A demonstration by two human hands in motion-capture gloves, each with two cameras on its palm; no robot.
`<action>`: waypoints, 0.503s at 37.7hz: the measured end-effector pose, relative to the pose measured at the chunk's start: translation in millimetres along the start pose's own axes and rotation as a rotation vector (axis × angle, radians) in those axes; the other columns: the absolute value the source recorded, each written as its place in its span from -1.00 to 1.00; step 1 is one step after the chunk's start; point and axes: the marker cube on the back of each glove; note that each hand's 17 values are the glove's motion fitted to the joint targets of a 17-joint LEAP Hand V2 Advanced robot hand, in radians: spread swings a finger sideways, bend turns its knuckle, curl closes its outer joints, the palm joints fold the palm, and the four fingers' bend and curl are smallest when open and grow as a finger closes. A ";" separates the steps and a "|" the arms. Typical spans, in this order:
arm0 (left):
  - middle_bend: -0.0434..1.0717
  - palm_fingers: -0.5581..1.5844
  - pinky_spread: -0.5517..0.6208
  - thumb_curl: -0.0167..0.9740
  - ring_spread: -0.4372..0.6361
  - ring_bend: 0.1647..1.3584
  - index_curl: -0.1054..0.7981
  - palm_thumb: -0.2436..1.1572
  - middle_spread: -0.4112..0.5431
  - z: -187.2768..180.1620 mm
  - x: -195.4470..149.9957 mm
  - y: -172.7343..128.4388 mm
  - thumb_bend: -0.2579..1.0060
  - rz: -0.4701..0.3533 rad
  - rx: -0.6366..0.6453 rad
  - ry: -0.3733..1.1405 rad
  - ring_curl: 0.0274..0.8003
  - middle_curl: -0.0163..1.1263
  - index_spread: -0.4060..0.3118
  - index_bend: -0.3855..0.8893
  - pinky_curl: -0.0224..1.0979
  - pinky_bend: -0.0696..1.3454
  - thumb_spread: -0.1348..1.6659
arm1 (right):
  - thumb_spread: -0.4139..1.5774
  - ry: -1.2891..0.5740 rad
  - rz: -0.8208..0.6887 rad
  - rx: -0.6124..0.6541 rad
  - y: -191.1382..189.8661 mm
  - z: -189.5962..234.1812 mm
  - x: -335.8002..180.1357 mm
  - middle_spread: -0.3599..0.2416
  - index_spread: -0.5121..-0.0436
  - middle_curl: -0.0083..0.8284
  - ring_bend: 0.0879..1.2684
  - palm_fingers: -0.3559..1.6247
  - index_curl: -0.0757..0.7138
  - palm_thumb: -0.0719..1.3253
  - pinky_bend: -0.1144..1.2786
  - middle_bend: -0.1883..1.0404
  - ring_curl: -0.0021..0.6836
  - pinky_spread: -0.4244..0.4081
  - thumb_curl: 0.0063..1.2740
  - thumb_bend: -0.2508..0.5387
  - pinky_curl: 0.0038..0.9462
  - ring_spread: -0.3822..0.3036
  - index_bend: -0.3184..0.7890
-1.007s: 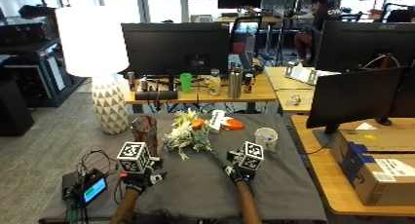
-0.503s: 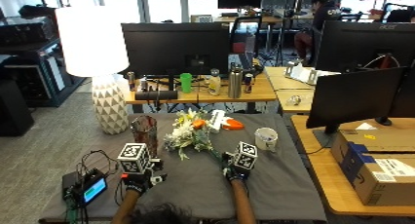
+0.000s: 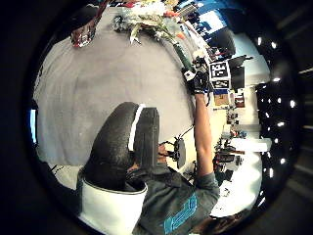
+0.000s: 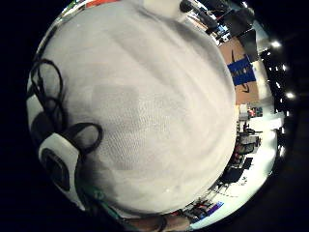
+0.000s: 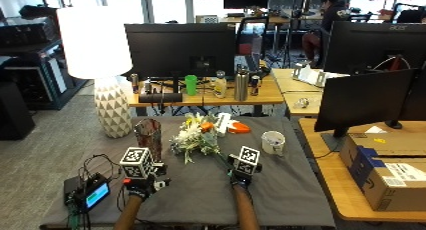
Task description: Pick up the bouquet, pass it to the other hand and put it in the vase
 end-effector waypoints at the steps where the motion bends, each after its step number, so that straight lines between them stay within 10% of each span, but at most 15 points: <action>1: -0.59 -0.06 0.61 -0.41 0.08 -0.36 -0.13 -0.42 -0.09 -0.7 -0.5 -0.3 -0.63 0.002 0.004 -0.002 -0.25 -0.34 -0.12 -0.19 -0.31 -0.49 0.38 | 0.16 -0.033 0.002 -0.014 -1.8 2.8 -0.6 -0.23 0.12 0.23 0.20 0.84 0.05 0.54 0.03 0.12 0.46 -0.50 -0.12 -0.37 -0.08 -0.39 -0.23; 19: -0.59 -0.06 0.61 -0.40 0.07 -0.35 -0.14 -0.42 -0.09 -55.1 29.0 -9.0 -0.63 0.128 0.073 0.156 -0.24 -0.33 -0.11 -0.19 -0.30 -0.49 0.38 | 0.23 -0.618 -0.082 0.150 34.9 -109.0 -13.0 -0.31 0.21 0.47 0.47 0.78 0.36 0.60 0.18 0.48 0.64 -0.69 -0.06 -0.41 0.02 -0.45 0.02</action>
